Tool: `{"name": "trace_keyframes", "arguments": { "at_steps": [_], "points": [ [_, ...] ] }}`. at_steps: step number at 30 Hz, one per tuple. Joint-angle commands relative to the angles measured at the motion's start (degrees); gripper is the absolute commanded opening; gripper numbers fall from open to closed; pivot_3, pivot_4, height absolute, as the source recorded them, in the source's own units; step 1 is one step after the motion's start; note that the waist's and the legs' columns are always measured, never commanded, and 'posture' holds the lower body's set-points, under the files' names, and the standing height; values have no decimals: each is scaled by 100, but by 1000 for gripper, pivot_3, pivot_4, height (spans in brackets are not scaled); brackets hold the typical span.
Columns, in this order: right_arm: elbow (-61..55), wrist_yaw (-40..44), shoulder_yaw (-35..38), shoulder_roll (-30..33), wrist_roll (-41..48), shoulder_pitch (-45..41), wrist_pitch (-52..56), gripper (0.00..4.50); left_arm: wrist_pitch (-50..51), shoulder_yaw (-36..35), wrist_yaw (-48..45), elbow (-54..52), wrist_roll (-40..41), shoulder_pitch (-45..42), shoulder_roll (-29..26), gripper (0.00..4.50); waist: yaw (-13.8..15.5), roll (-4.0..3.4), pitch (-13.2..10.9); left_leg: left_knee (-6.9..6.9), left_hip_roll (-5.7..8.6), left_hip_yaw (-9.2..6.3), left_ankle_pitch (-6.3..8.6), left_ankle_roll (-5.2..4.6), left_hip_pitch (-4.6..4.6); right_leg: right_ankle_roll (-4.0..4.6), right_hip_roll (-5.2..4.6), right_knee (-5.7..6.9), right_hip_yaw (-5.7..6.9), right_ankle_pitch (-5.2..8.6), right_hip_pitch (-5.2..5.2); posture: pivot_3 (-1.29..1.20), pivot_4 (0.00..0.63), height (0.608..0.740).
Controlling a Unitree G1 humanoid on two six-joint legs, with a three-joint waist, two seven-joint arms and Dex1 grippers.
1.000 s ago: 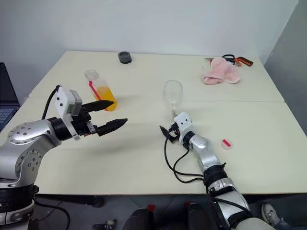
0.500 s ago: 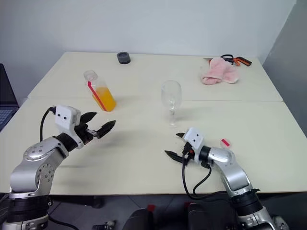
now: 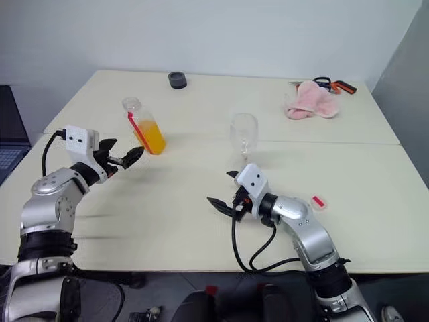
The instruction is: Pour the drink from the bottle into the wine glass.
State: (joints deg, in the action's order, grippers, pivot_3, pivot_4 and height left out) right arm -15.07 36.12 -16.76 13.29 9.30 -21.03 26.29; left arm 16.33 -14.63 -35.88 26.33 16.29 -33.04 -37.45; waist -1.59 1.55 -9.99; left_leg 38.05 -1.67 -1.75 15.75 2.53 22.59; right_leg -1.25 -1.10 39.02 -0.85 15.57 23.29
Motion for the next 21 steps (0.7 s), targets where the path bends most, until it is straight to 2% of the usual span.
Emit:
{"name": "trace_keyframes", "arguments": {
  "at_steps": [1,12,21],
  "points": [
    [-88,-167,0,-119,-27,-162,13,4489,-497,176,-206,725,-256,-570,-123,4500,-3,0,0,0,0,0,0,0,0,0,0,1,0,0,0,0,150,740],
    [-71,-247,-29,-140,-45,-213,37,4489,-1520,376,-221,2777,-692,-1857,24,4500,-9,1,0,1,1,0,0,0,6,0,0,0,2,0,3,0,150,740],
    [-62,-257,-44,-179,-90,-232,18,4489,-2003,401,-81,3903,-919,-2627,174,4500,-12,1,0,3,1,-1,0,0,11,0,0,0,5,0,7,0,150,740]
  ]
}}
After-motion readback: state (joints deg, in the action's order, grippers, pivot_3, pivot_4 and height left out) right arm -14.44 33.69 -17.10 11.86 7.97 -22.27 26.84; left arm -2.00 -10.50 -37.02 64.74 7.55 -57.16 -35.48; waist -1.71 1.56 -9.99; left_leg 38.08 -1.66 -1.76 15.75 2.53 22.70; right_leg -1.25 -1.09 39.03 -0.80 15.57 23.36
